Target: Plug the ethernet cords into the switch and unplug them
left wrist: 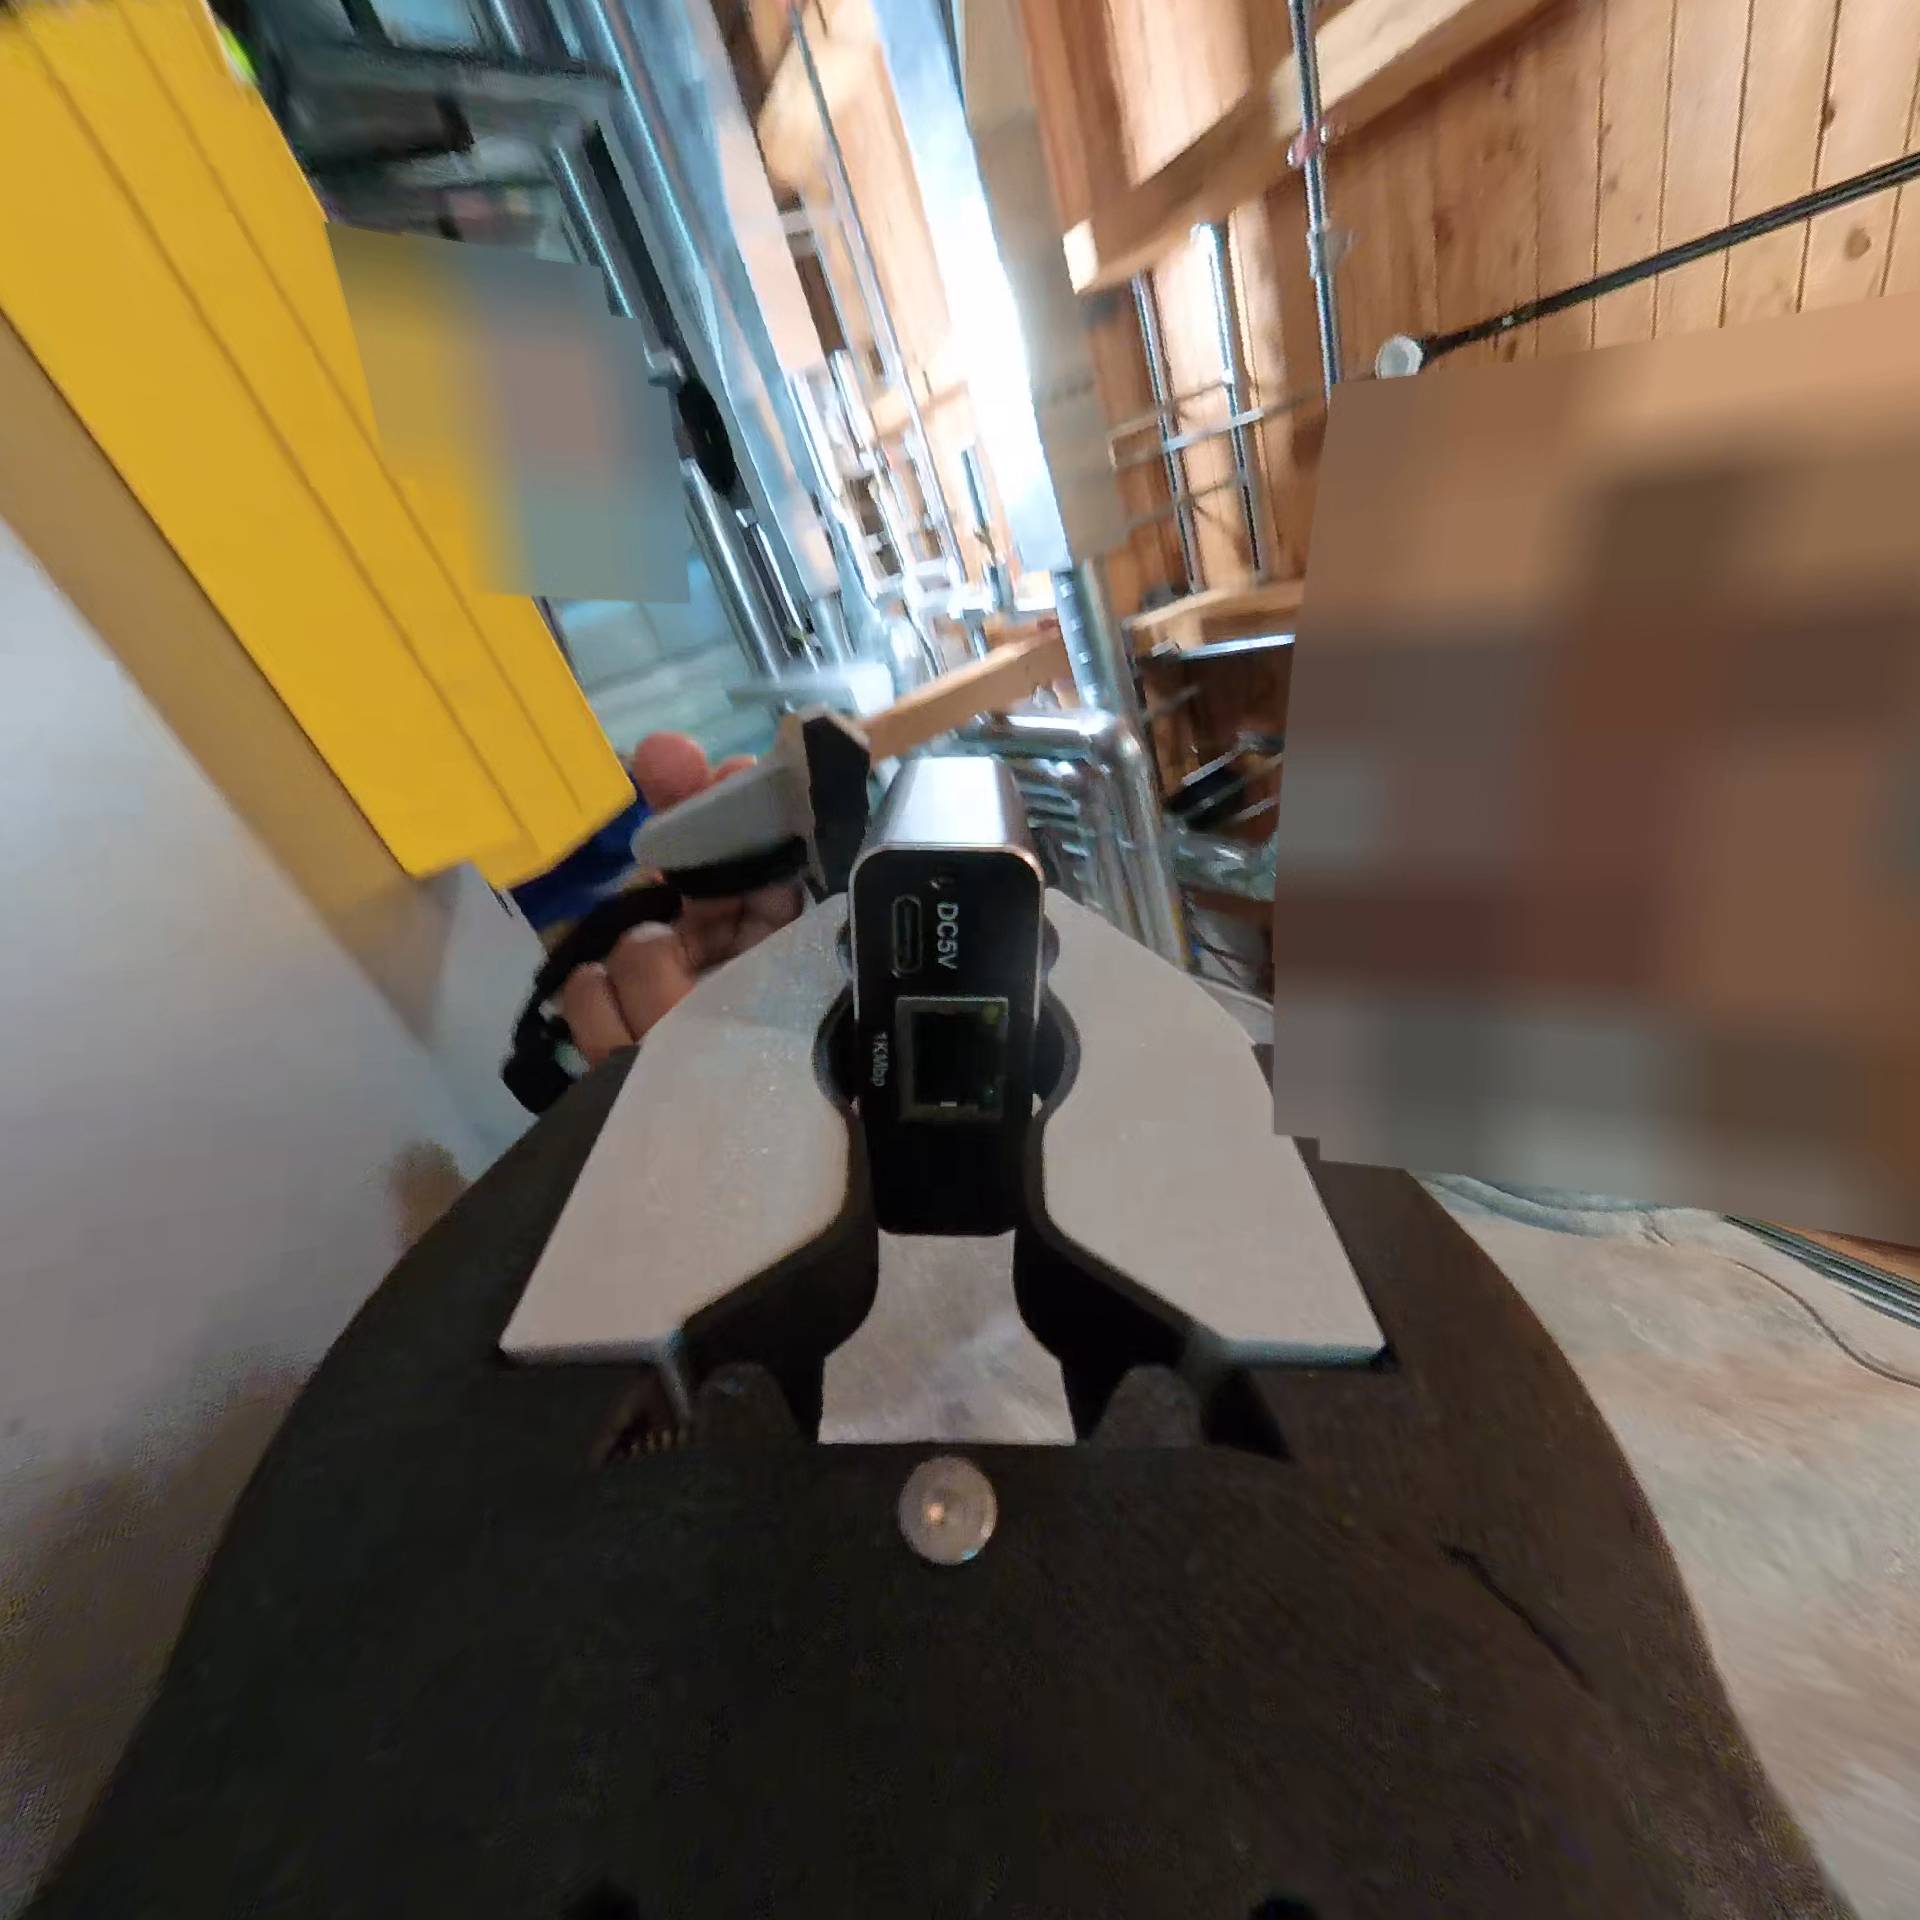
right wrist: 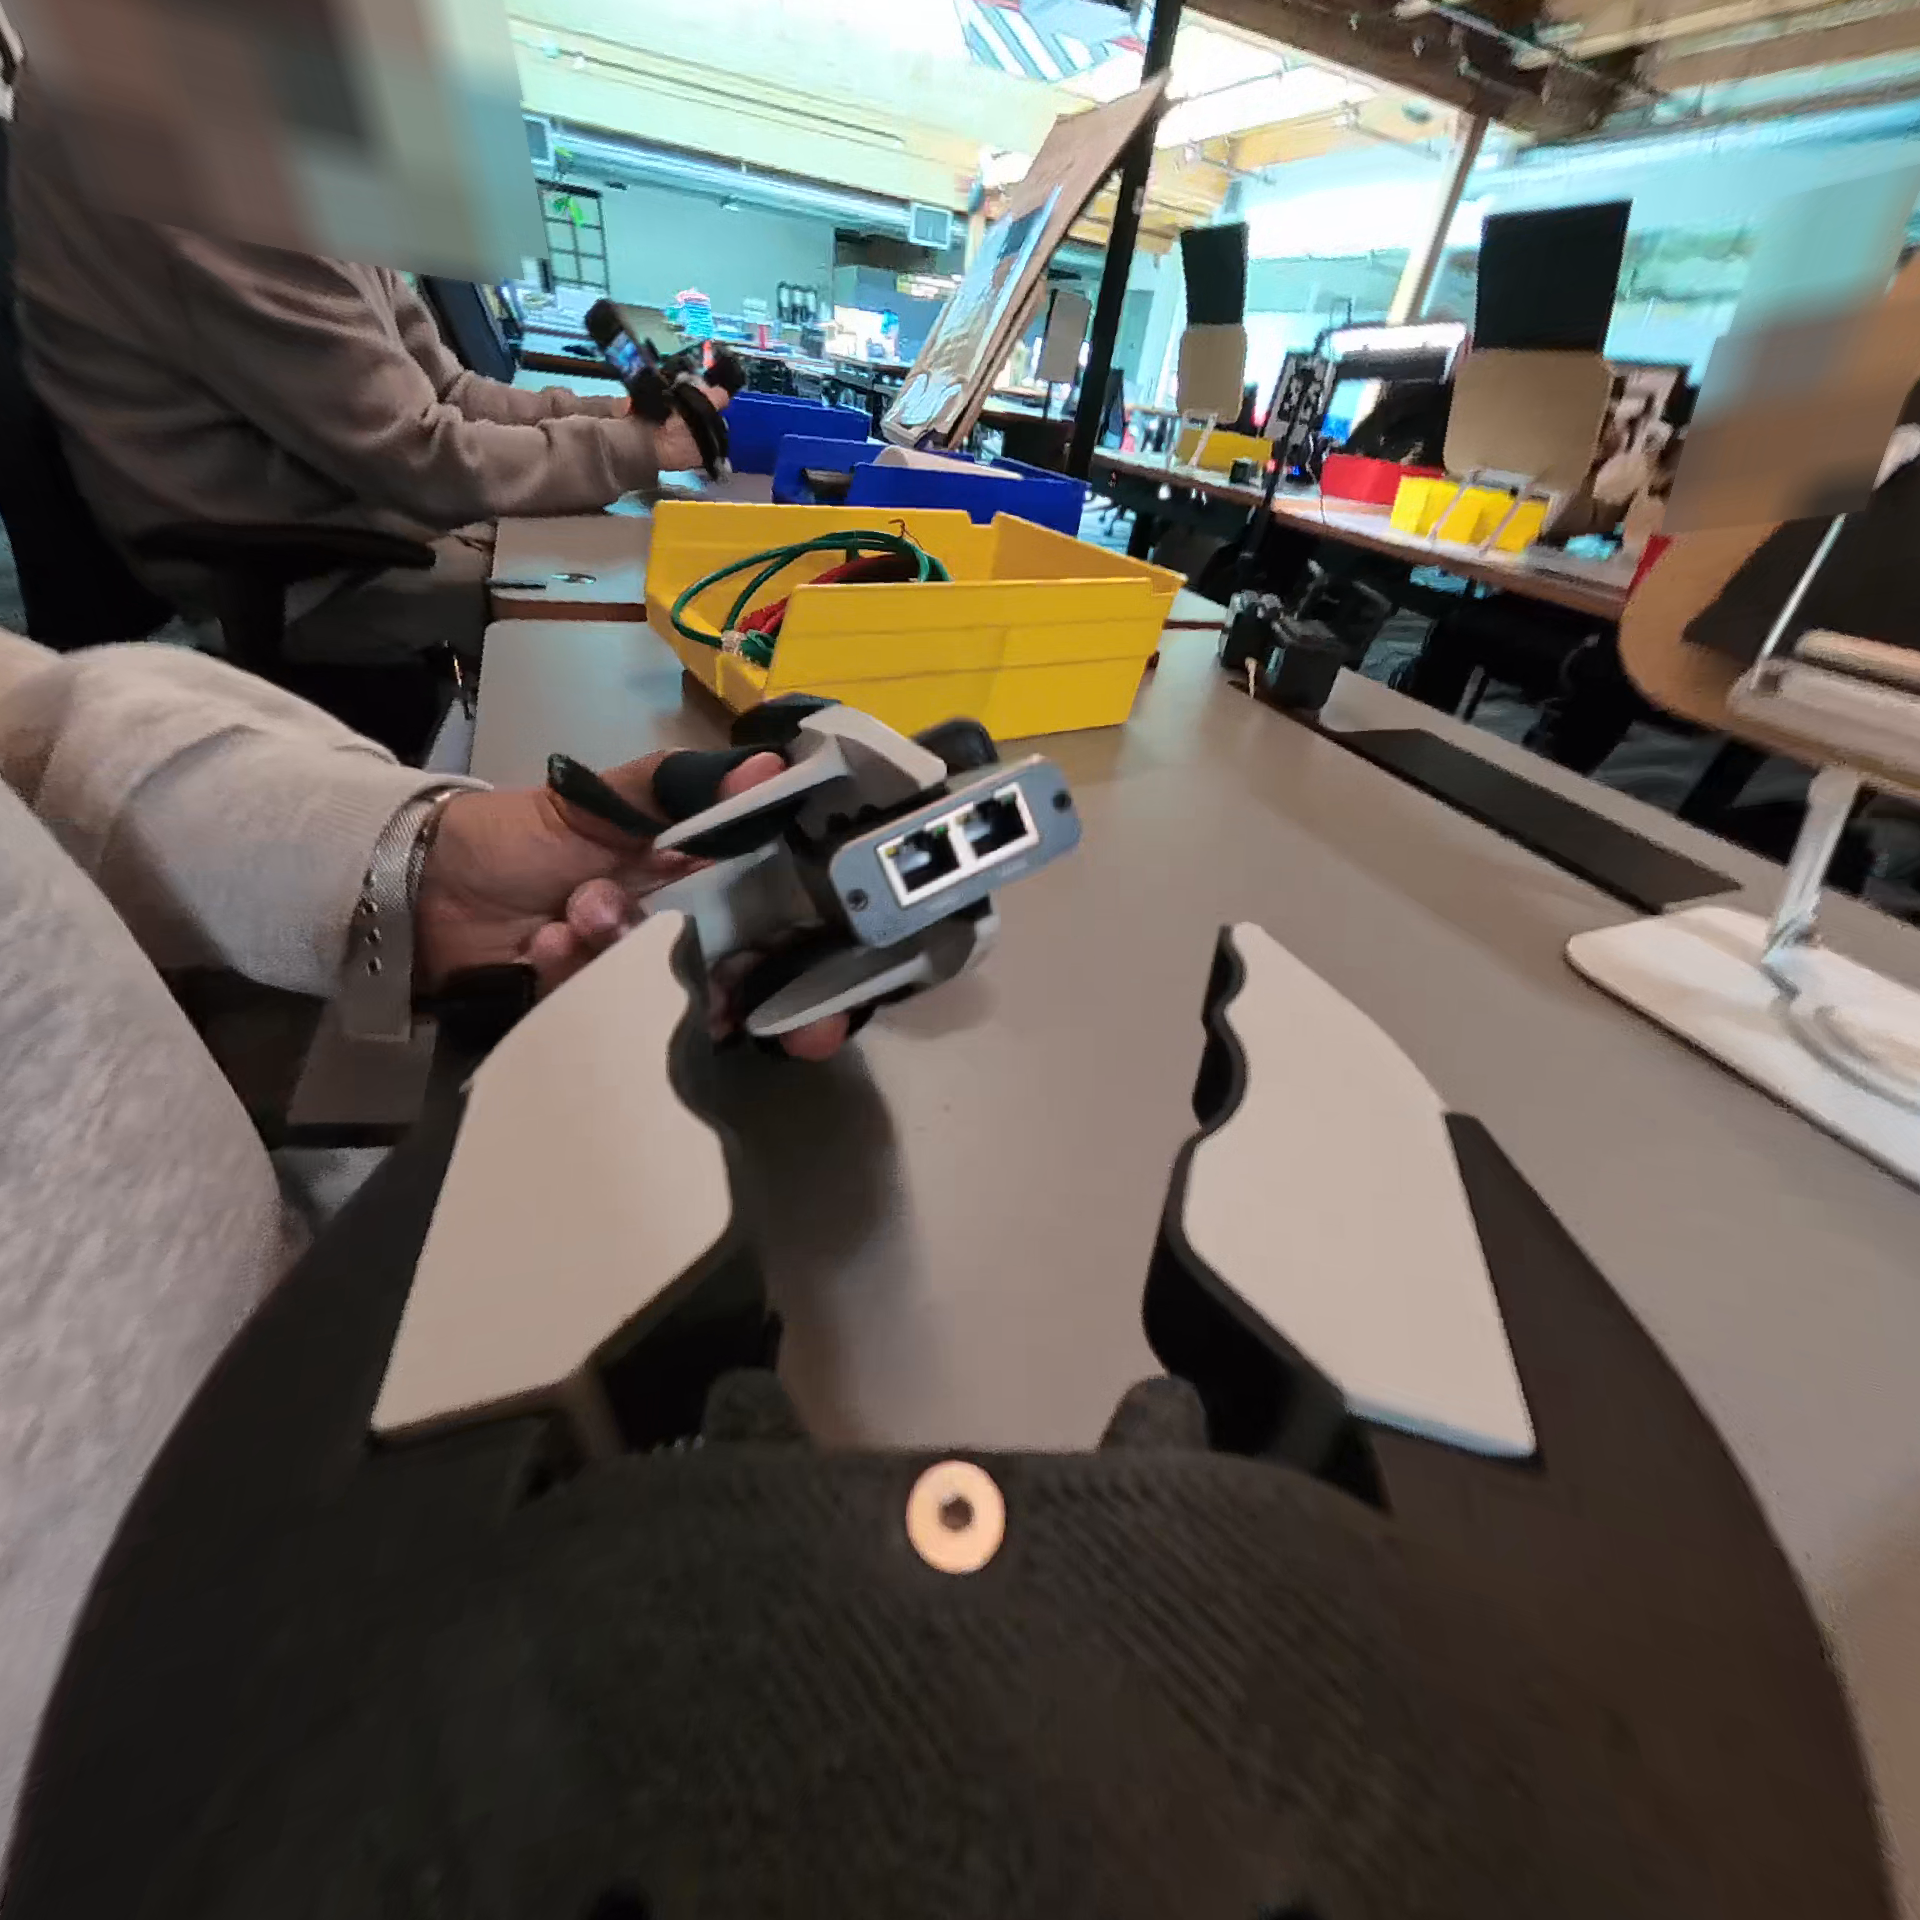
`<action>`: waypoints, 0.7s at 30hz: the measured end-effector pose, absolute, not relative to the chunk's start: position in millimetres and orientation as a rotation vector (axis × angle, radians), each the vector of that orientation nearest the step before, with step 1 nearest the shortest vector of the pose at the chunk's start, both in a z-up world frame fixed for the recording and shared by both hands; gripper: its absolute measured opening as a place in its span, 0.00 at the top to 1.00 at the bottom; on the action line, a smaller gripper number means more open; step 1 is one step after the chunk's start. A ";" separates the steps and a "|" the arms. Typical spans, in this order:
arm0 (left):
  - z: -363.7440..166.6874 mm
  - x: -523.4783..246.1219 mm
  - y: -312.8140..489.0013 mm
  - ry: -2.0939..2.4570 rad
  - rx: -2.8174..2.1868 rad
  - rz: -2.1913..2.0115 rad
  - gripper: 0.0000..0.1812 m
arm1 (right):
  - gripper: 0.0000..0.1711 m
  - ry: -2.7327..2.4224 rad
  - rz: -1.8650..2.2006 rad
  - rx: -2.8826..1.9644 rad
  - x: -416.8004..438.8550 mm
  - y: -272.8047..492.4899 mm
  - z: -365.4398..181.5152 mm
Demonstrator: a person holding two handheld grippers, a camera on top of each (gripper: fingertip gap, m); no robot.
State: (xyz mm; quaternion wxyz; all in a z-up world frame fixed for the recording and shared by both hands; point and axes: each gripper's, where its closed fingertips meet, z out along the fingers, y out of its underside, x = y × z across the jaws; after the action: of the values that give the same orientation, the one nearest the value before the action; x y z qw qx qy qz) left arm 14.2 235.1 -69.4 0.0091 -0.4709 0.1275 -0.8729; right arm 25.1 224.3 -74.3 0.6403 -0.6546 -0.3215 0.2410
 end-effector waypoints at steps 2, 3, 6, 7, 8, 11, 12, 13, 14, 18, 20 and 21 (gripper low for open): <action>-67.5 9.3 246.5 0.363 -1.463 -2.624 0.86 | 0.49 -0.699 0.627 -1.589 24.1 224.2 -81.3; -64.6 6.2 249.4 0.361 -1.453 -2.599 0.85 | 0.49 -0.687 0.666 -1.623 22.4 223.9 -83.9; -57.2 -1.4 254.7 0.383 -1.427 -2.482 0.86 | 0.56 -0.682 0.694 -1.645 19.7 224.7 -87.9; -56.9 -3.5 255.7 0.402 -1.428 -2.412 0.86 | 0.61 -0.686 0.663 -1.643 20.5 227.3 -88.5; -57.8 -6.0 256.3 0.425 -1.436 -2.337 0.86 | 0.66 -0.695 0.626 -1.639 21.3 230.6 -89.3; -60.6 -18.1 257.1 0.465 -1.455 -2.162 0.86 | 0.81 -0.764 0.533 -1.635 18.3 240.8 -97.5; -59.9 -23.8 257.2 0.459 -1.450 -2.132 0.87 | 0.84 -0.777 0.516 -1.639 16.1 245.2 -99.9; -58.6 -30.0 257.2 0.445 -1.442 -2.116 0.87 | 0.87 -0.780 0.513 -1.636 12.6 249.9 -100.0; -57.0 -36.7 257.5 0.424 -1.429 -2.105 0.87 | 0.90 -0.778 0.525 -1.628 8.0 254.5 -98.0; -49.3 -66.3 257.7 0.310 -1.368 -2.087 0.86 | 0.97 -0.777 0.632 -1.563 -21.8 281.4 -70.0; -46.5 -80.2 257.1 0.279 -1.356 -2.035 0.86 | 0.91 -0.865 0.691 -1.533 -48.8 299.7 -46.0; -45.1 -86.8 257.4 0.270 -1.351 -1.998 0.86 | 0.90 -0.923 0.715 -1.511 -64.7 308.9 -30.9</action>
State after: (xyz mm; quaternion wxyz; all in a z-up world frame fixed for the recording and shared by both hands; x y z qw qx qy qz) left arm -86.8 257.4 -45.1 0.3497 -0.5215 0.1042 -0.7713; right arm -64.7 308.9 -30.9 0.5780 -0.6458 -0.3945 0.3055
